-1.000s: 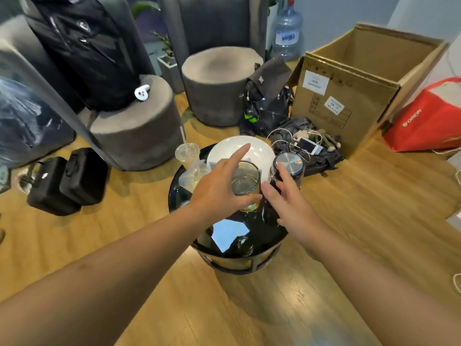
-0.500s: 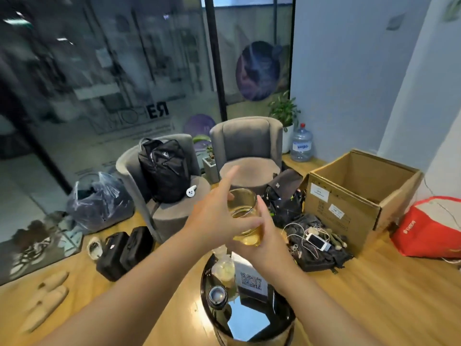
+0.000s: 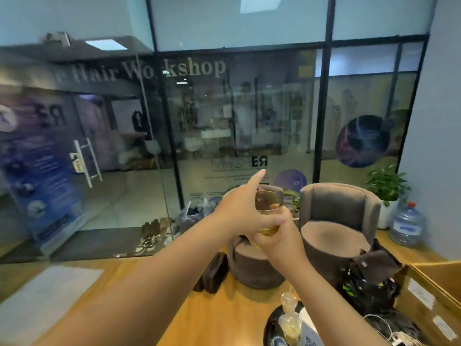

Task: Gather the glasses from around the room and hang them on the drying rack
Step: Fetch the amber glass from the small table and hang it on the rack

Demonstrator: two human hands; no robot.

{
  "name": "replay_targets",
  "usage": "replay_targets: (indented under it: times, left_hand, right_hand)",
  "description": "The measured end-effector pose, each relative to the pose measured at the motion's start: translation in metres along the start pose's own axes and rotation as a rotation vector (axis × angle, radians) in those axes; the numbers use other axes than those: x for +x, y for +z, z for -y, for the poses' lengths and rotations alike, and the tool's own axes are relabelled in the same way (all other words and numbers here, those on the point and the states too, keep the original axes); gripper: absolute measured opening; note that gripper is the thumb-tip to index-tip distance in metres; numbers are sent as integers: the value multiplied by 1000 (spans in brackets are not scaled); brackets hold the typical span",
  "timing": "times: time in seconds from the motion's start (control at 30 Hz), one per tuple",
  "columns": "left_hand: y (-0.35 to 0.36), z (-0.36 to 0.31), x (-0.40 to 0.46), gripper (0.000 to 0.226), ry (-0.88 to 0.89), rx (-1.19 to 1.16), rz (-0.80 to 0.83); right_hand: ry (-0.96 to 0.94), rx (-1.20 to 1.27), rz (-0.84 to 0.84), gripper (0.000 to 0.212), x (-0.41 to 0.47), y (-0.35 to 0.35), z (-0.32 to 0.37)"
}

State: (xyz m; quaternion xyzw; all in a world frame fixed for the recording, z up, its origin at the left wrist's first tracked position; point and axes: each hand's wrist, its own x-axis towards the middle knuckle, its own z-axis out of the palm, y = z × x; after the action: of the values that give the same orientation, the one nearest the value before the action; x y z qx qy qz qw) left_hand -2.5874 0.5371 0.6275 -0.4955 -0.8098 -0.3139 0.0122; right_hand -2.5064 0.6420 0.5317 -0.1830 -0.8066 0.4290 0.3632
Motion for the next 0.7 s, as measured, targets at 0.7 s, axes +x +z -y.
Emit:
replay_targets:
  times: [0.7]
  left_hand:
    - [-386,9,-464,45,-630,314,-711]
  right_hand:
    - [-392,609,621,74,-182,217,419]
